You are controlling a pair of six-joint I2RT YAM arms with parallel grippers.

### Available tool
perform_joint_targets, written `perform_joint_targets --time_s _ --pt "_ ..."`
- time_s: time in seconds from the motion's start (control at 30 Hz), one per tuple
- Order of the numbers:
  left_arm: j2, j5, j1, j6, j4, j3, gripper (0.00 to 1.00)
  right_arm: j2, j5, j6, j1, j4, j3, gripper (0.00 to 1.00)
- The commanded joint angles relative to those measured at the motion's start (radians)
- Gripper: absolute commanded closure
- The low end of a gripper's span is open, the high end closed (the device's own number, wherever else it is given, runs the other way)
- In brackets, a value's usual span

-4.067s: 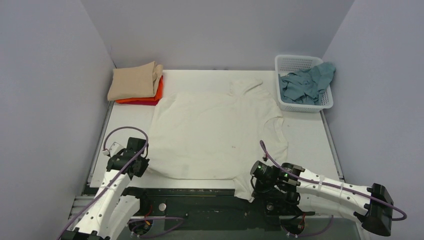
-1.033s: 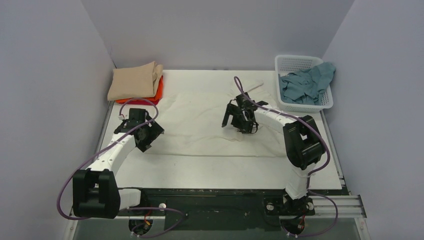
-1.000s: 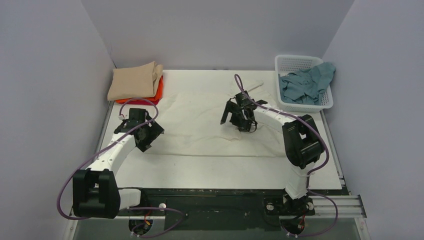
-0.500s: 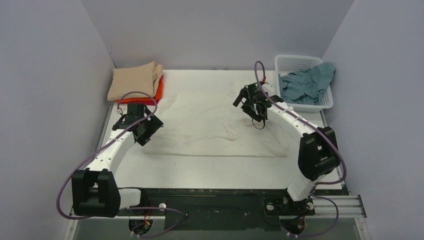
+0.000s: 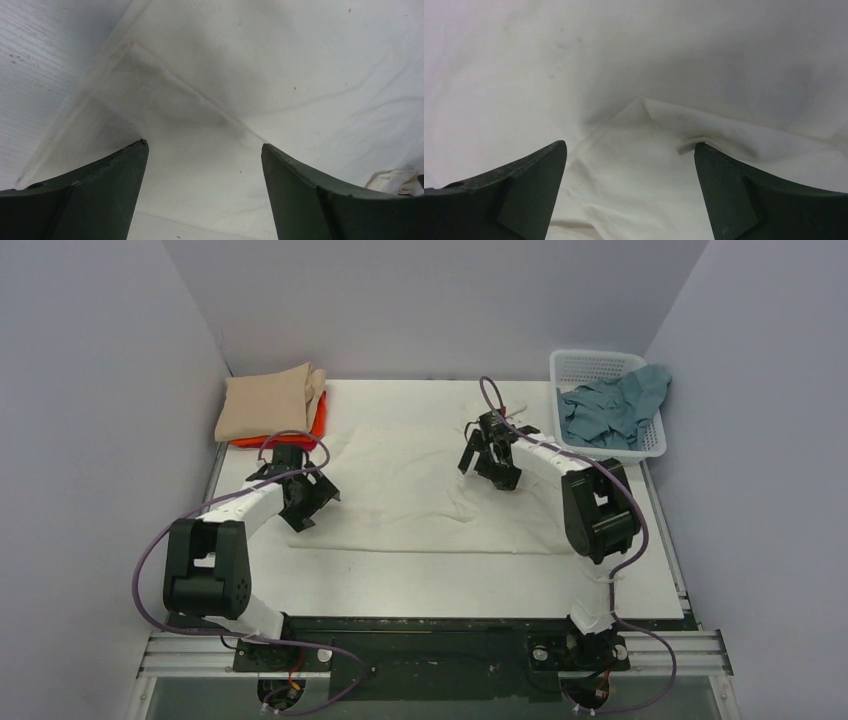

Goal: Fold and stack the t-shirts
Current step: Fold the flattened tshirt in 1/3 of the way

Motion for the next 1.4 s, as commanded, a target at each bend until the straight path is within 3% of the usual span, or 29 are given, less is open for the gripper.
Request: perform_joint_targets --time_s 0.0,0.13,0.23,0.47,0.77,0.9,1.07,1.2,1.37 --pt "0.025 -0.008 0.002 0.022 0.058 0.043 0.06 0.061 0.094 -0.034 -0.044 -0.009 0.179 0.06" --pt "0.021 -0.044 0.002 0.022 0.047 0.049 0.06 0.073 0.203 -0.079 -0.069 -0.053 0.299 0.06" --pt "0.002 -0.056 0.0 0.026 0.034 0.054 0.06 0.011 0.223 -0.113 -0.069 -0.075 0.276 0.06" --pt "-0.004 -0.026 -0.019 0.041 0.092 0.065 0.06 -0.219 0.118 -0.099 -0.004 -0.065 -0.089 0.06" --pt "0.113 0.063 -0.033 0.046 0.115 0.028 0.06 -0.224 0.066 -0.041 0.033 0.016 -0.396 0.07" --pt "0.121 0.089 -0.06 0.035 0.024 -0.037 0.06 -0.283 0.05 -0.037 0.047 0.038 -0.505 0.07" --pt "-0.026 -0.124 -0.148 -0.05 -0.138 -0.186 0.05 -0.399 0.039 -0.026 0.091 0.016 -0.629 0.07" --pt "-0.207 -0.188 -0.174 -0.147 -0.217 -0.306 0.06 -0.526 0.05 0.016 0.118 -0.015 -0.731 0.08" --pt "-0.432 -0.256 -0.179 -0.22 -0.348 -0.349 0.05 -0.688 0.055 0.112 0.184 -0.036 -0.84 0.07"
